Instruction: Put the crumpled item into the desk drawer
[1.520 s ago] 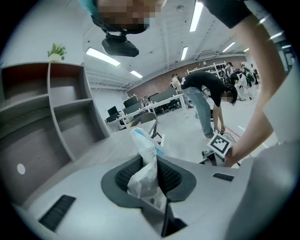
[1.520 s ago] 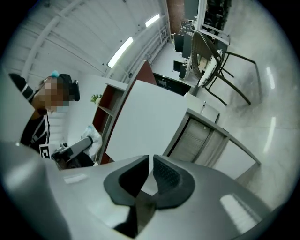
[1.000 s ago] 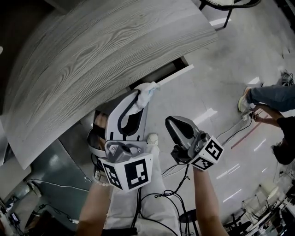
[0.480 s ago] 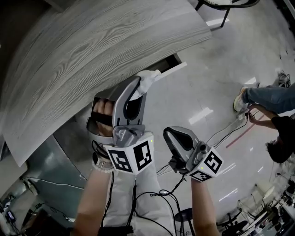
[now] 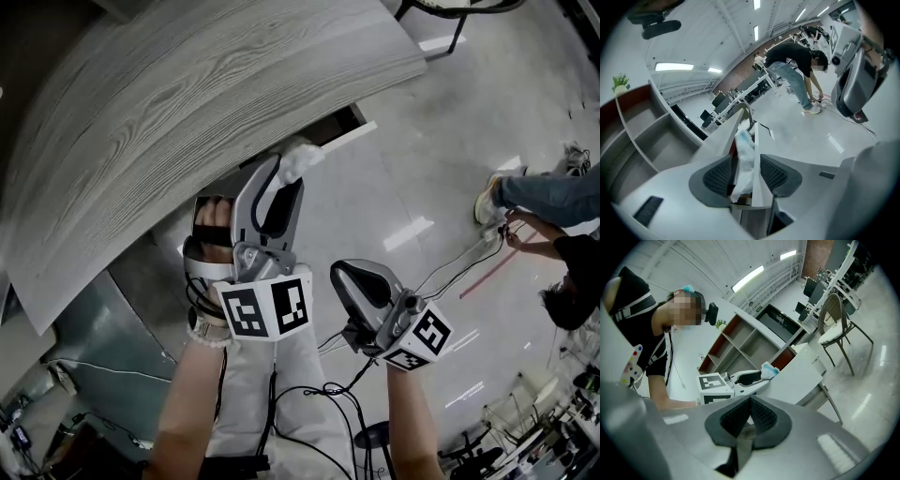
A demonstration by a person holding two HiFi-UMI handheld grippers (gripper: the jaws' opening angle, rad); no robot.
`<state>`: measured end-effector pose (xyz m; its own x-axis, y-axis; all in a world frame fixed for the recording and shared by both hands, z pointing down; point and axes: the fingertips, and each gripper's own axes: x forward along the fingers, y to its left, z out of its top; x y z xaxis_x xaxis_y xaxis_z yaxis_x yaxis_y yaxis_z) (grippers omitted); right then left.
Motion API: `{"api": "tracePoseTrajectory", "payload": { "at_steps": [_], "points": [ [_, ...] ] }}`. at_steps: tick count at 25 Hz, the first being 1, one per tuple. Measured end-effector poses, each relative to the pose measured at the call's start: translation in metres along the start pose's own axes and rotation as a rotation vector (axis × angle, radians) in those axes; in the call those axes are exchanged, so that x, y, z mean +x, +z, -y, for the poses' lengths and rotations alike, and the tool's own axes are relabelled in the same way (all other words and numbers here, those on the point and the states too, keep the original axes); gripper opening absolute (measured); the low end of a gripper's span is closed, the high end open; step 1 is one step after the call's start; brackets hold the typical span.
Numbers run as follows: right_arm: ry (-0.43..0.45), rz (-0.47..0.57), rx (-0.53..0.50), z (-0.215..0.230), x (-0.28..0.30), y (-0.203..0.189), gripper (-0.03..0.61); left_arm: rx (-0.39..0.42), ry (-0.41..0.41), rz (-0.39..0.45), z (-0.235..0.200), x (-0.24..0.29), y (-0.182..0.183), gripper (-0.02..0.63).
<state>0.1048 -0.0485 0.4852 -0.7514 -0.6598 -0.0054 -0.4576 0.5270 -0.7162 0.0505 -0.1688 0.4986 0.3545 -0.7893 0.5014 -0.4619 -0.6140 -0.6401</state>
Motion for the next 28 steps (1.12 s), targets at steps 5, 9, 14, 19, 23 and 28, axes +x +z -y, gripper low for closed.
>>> {"api": "tracePoseTrajectory", "payload": {
  "at_steps": [5, 9, 14, 19, 23, 28],
  "points": [
    [-0.002, -0.001, -0.007, -0.009, 0.000, 0.003, 0.006, -0.050, 0.003, 0.012, -0.009, -0.009, 0.003, 0.187],
    [-0.066, -0.009, -0.070, -0.009, 0.004, 0.009, 0.006, -0.156, -0.021, 0.042, -0.015, -0.018, 0.005, 0.185],
    [-0.189, -0.019, -0.228, -0.025, 0.018, 0.037, 0.006, -0.373, -0.059, 0.090, -0.037, -0.046, 0.015, 0.067],
    [-0.308, -0.029, -0.381, -0.056, 0.019, 0.068, 0.006, -0.505, -0.109, 0.129, -0.063, -0.090, 0.032, 0.014],
    [-0.382, -0.056, -0.462, -0.079, 0.014, 0.081, 0.006, -0.539, -0.125, 0.179, -0.087, -0.127, 0.050, 0.008],
    [-0.426, -0.074, -0.500, -0.116, 0.006, 0.093, 0.006, -0.547, -0.149, 0.199, -0.110, -0.179, 0.066, 0.006]
  ]
}}
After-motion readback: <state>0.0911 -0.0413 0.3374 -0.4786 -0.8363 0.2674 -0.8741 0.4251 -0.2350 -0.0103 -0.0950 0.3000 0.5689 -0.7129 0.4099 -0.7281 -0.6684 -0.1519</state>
